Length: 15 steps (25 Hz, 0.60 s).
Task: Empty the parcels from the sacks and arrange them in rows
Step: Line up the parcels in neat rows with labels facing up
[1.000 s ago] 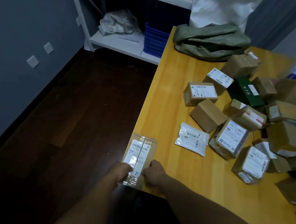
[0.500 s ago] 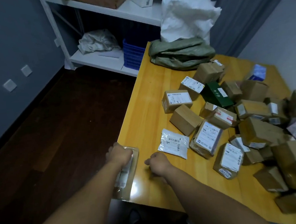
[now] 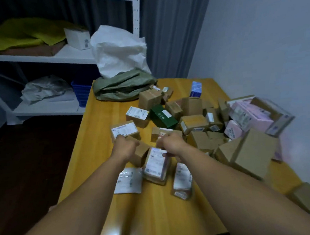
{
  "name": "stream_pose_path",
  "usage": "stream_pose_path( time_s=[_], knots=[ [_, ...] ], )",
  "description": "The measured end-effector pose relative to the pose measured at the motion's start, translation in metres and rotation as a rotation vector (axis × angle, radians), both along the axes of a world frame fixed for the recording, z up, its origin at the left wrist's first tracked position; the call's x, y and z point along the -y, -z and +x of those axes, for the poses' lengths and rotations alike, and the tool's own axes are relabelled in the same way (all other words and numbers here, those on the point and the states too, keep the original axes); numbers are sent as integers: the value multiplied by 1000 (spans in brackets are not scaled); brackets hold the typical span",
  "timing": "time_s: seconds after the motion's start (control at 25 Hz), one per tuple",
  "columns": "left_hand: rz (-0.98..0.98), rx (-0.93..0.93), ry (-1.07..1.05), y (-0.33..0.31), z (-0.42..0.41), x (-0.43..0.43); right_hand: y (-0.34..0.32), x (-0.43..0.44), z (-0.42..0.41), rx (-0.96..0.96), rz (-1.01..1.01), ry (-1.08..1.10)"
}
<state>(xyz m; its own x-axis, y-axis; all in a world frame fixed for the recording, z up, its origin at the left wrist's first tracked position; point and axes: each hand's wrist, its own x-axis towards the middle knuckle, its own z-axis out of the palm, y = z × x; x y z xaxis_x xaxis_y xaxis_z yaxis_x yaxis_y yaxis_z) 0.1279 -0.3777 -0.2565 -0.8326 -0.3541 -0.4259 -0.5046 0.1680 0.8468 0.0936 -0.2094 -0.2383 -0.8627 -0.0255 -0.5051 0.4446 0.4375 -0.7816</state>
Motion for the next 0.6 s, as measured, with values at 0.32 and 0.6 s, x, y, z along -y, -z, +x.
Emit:
stream_pose_path(
  time_s=[0.32,0.6],
  knots=[
    [132,-56,102,-35,-108,-240,-60,-262,-103,-233,186,134],
    [228,-7,203,-40,-158,-401,-31,-395,-152,-312,621,130]
  ],
)
